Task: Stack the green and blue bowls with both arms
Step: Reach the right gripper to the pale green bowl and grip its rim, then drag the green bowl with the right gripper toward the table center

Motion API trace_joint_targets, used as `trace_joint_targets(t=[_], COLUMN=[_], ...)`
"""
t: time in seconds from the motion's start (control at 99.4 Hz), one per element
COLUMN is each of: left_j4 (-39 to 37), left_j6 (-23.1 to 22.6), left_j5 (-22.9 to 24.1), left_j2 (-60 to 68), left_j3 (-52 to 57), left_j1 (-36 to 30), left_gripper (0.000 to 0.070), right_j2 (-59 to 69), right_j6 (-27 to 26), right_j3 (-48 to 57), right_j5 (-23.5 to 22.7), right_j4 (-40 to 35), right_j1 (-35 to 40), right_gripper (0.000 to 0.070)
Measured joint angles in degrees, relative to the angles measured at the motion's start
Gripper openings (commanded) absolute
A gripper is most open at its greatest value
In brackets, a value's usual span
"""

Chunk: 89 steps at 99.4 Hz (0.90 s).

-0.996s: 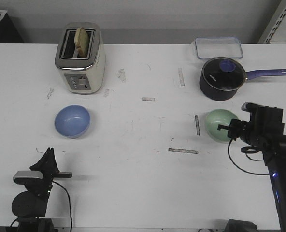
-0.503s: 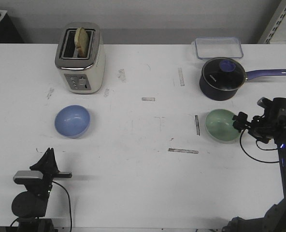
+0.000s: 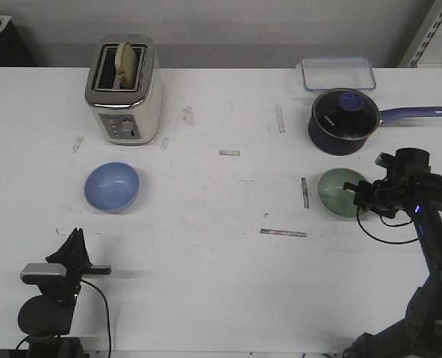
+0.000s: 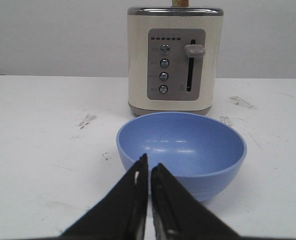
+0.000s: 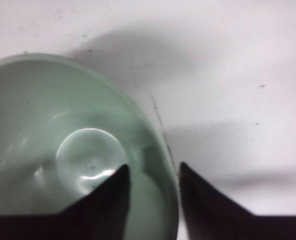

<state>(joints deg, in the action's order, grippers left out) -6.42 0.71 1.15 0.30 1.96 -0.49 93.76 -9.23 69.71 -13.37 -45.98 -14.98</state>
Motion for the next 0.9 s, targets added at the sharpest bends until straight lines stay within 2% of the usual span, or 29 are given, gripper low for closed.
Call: trace_joint_targets(t=[0.342, 0.503, 0.735, 0.896], left_j4=[0.0, 0.0, -0.02, 0.0], left_j6=[0.0, 0.0, 0.0, 0.0], left_j5=[0.0, 0.0, 0.0, 0.0], left_j2=[0.0, 0.0, 0.0, 0.0], left_j3=[0.0, 0.0, 0.0, 0.0], left_j1=[0.0, 0.0, 0.0, 0.0], left_gripper=[0.0001, 0.0001, 0.0001, 0.0001], right_j2=[-4.55, -7.39, -5.18, -1.46], right_j6=[-0.55, -3.45, -8.22, -11.82], right_j3=[0.0, 0.55, 0.55, 0.55], right_j5=[-0.28, -3.41, -3.3, -3.1], right_j4=[1.49, 4.87, 13.03, 15.58], right_j1=[2.86, 12.09, 26.84, 34.34], right_gripper=[0.0003, 0.0003, 0.0003, 0.0003])
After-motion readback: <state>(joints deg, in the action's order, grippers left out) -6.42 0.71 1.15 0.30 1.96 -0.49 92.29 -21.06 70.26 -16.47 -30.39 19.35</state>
